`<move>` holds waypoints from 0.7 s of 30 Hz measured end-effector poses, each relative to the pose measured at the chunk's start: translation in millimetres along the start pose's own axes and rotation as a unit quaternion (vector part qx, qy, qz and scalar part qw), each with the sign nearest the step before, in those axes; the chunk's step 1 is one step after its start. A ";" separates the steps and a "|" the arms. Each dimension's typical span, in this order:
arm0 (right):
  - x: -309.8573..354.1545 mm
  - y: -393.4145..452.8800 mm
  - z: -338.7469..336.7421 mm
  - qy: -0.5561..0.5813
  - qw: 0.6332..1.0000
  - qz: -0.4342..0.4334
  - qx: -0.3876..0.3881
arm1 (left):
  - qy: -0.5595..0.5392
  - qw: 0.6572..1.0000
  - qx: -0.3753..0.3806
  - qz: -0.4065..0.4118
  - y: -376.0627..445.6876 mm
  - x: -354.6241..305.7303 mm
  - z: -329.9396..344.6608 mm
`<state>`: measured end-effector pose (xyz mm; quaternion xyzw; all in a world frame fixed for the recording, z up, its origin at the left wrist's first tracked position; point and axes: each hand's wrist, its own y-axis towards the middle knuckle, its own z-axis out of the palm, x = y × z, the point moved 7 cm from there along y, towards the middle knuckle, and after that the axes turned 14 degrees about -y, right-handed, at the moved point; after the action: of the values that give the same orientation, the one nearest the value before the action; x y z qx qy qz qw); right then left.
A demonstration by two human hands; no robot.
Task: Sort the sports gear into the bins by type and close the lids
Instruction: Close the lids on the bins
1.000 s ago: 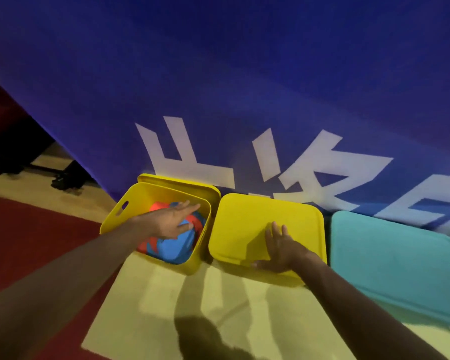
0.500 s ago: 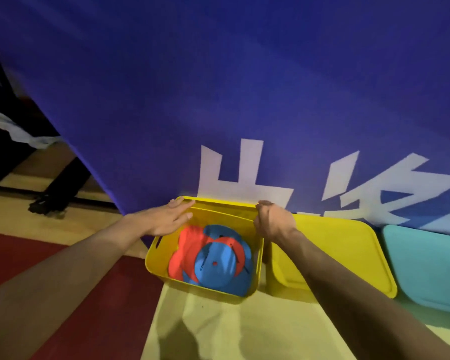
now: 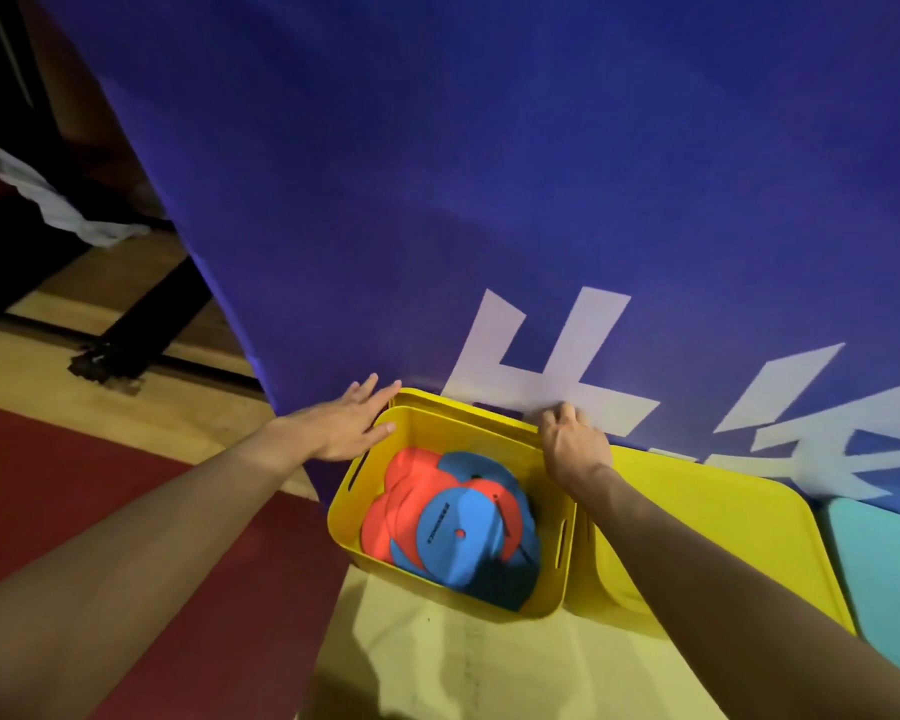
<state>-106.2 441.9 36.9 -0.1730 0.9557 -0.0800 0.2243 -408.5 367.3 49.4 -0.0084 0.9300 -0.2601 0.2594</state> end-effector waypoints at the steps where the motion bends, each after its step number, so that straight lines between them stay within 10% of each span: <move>1: 1.7 -0.6 1.1 -0.010 1.000 0.001 0.003 | -0.003 1.000 0.002 -0.003 0.4 2.2 1.7; 21: 6.2 -82.0 -82.3 0.004 0.963 -0.031 -0.266 | 0.039 0.978 -0.168 0.118 -31.4 -32.1 -38.4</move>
<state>-124.8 369.8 126.3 -0.2560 0.9374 0.1697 0.1641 -403.2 363.4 108.1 0.0682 0.9644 -0.0675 0.2464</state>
